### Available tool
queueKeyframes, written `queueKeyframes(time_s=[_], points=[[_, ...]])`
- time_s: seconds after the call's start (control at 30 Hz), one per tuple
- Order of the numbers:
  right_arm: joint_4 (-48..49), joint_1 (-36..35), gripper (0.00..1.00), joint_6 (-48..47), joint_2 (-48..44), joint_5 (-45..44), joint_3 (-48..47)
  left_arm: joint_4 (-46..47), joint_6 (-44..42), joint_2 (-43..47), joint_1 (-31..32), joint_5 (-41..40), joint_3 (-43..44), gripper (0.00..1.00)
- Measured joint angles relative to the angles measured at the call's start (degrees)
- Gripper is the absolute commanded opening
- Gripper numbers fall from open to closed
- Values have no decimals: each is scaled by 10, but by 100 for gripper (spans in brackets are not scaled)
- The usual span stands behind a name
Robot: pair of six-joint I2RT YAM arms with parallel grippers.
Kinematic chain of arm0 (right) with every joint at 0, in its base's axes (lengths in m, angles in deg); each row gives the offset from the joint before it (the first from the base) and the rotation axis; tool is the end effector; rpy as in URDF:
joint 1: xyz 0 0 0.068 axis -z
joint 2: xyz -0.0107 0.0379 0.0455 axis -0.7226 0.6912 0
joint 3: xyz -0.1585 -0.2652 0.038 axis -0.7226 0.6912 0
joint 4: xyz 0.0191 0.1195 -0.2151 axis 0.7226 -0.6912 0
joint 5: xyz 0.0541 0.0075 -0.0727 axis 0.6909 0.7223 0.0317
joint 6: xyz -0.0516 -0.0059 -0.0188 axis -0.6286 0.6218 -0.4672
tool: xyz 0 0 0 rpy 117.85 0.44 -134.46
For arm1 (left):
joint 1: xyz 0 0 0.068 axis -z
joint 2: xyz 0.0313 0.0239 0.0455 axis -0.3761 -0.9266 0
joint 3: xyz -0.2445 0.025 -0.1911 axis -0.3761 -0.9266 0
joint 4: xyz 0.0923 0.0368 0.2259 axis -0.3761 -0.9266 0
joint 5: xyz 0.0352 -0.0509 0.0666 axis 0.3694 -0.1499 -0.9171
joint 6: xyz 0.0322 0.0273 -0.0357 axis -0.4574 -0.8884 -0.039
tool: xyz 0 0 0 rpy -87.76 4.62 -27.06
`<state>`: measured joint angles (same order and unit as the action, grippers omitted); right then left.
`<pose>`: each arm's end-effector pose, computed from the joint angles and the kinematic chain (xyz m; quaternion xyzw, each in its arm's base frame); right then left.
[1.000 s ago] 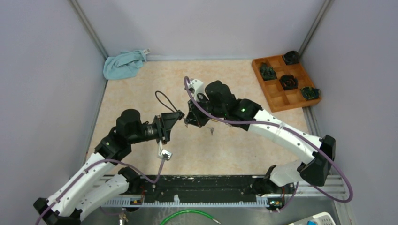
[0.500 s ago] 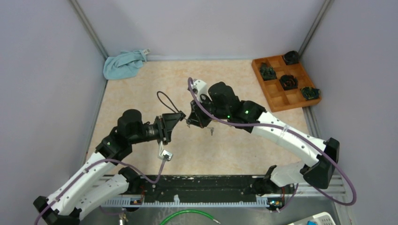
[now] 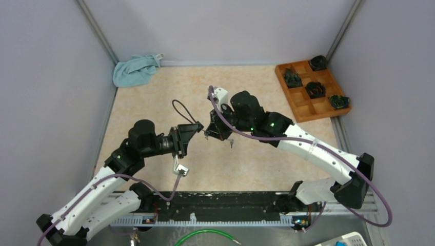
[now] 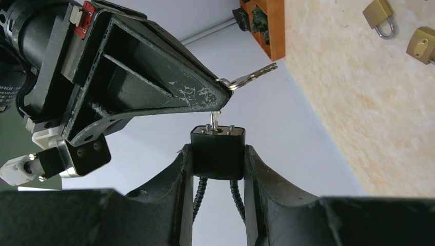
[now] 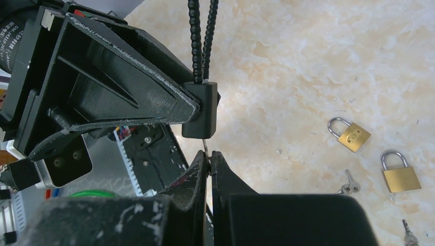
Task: Unlock with the key
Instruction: Unlock the lock.
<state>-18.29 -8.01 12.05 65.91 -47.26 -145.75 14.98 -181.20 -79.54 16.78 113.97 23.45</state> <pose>0.1437 0.2165 0.4146 -0.3570 0.7676 0.3822 0.3706 0.0805 -0.0888 0.3450 0.7947 0.0003 0.2109 0.5692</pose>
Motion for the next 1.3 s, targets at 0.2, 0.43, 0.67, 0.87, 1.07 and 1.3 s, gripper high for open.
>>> queueKeyframes(time_s=[0.2, 0.43, 0.67, 0.87, 1.07, 1.3], points=[[5, 0, 0, 0, 0, 0, 0, 1, 0, 2, 0, 0, 0, 0], [7, -1, 0, 0, 10, -7, -5, -4, 0, -2, 0, -4, 1, 0], [16, -7, 0, -2, 13, -39, -5, -31, 8, -26, 0, -20, 27, 0], [39, -11, 0, -1, 13, -54, -5, -37, 24, -29, -1, -36, 41, 0], [62, -12, 0, 6, 13, -61, 0, -40, 52, -35, -2, -48, 54, 0], [103, -12, 0, 20, 9, -67, 25, -44, 68, -35, -4, -54, 56, 0]])
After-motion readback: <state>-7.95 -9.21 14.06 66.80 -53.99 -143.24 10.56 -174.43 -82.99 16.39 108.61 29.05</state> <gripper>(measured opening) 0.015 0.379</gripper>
